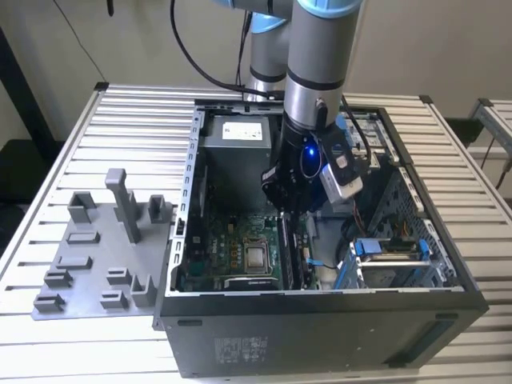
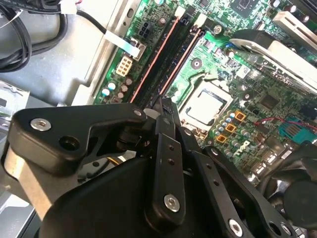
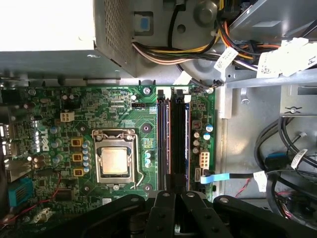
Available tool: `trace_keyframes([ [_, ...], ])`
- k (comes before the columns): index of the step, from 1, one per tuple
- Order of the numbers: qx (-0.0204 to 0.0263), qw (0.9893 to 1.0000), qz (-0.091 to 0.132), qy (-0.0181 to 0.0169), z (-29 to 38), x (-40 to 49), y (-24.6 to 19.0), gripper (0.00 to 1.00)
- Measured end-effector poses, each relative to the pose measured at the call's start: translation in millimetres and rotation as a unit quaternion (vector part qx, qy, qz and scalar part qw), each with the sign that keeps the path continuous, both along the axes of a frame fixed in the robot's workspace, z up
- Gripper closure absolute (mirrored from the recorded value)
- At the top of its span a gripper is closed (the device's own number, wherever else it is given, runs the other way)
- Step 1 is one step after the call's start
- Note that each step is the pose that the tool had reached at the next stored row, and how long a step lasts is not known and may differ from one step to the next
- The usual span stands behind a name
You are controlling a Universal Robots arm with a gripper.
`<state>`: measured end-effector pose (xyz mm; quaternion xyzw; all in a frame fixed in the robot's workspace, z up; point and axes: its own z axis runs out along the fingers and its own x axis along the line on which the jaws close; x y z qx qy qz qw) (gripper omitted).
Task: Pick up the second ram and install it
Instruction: 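Press down the second ram until it locks into place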
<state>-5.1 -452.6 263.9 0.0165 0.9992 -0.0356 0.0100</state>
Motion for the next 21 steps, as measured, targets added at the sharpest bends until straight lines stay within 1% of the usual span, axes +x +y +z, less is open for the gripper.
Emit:
trace_keyframes([
  [12,0.0,1.0,0.002,0.0,0.8,0.0,0.0,0.89],
  [15,0.0,0.9998,0.021,0.0,0.8,0.0,0.0,0.89],
  [17,0.0,0.9993,0.037,0.0,0.8,0.0,0.0,0.89],
  [19,0.0,0.9985,0.055,0.0,0.8,0.0,0.0,0.89],
  [21,0.0,0.9973,0.074,0.0,0.8,0.0,0.0,0.89],
])
